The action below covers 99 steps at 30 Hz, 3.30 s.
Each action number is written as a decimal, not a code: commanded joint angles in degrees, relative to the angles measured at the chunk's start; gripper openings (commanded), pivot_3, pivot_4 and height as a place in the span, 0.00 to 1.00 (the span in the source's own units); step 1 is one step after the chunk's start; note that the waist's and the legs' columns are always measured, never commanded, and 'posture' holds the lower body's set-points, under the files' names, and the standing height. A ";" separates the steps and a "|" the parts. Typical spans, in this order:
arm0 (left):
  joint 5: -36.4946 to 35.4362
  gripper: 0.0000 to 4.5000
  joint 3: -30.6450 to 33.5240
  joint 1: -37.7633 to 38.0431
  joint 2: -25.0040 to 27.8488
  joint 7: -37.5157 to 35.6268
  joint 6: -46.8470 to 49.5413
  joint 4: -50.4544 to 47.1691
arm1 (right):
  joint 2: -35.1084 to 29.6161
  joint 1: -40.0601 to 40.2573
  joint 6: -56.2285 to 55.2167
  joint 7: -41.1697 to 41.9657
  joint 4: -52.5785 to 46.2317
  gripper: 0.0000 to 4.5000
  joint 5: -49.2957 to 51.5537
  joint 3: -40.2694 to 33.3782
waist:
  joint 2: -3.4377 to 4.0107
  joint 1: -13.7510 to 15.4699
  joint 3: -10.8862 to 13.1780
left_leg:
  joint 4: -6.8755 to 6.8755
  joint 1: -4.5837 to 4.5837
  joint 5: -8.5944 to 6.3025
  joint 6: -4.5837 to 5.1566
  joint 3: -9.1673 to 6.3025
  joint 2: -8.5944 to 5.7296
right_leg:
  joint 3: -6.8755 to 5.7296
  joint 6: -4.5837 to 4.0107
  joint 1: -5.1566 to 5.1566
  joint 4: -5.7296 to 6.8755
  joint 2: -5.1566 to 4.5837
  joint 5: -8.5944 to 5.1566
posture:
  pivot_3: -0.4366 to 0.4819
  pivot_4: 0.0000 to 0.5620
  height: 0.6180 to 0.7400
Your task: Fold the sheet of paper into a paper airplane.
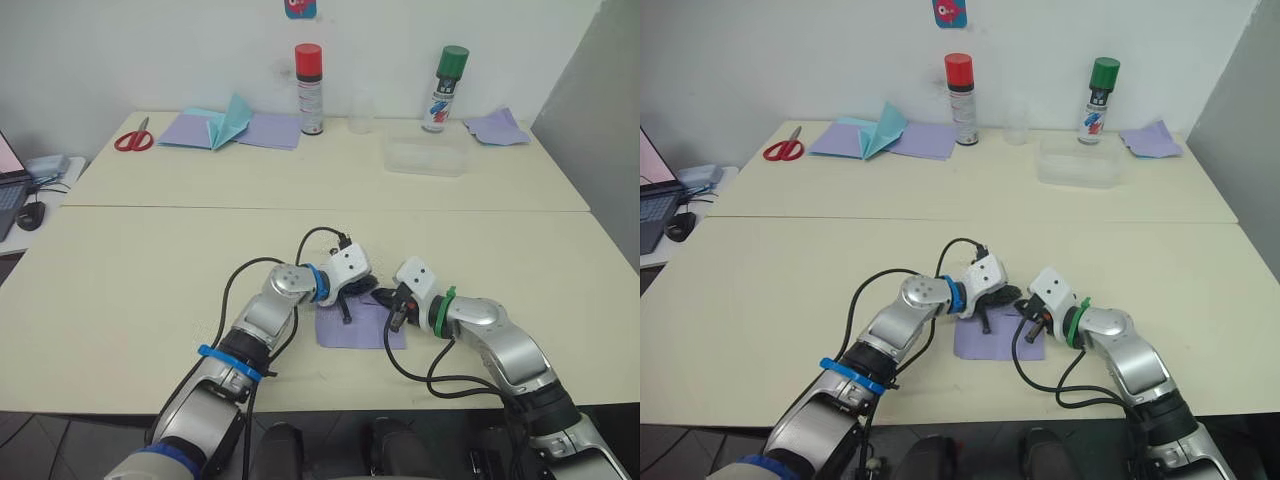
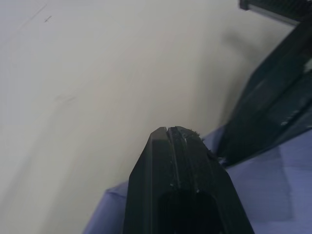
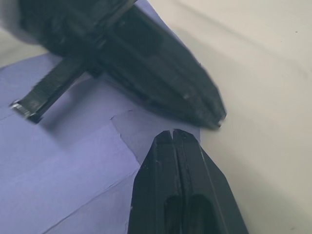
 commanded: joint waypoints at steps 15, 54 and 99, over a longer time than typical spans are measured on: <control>-5.97 0.06 13.12 1.03 2.52 10.31 -2.17 -5.60 | 0.66 -0.49 1.10 -0.17 2.66 0.00 -0.99 1.21 | -0.01 -0.25 0.01 | -0.04 0.03 0.00 0.00 0.04 0.07 | 0.01 0.00 -0.02 0.03 0.03 0.00 | 0.48 0.27 1.00; -16.59 0.01 9.29 19.56 11.91 5.09 20.65 -34.73 | 1.56 -0.66 0.15 0.37 3.32 0.00 -1.83 2.15 | -0.01 -1.04 0.01 | -0.12 0.18 0.00 -0.01 0.07 0.11 | 0.12 -0.09 0.00 0.03 -0.17 -0.05 | 0.48 0.27 1.00; 2.72 0.01 -2.64 15.99 14.41 -2.08 3.53 -25.48 | 7.10 -7.09 1.33 -0.57 1.48 0.00 1.97 -2.24 | 0.07 -0.01 0.07 | -0.17 0.11 0.00 -0.01 0.08 0.07 | 0.05 -0.17 -0.04 0.00 -0.31 -0.11 | 0.48 0.27 1.00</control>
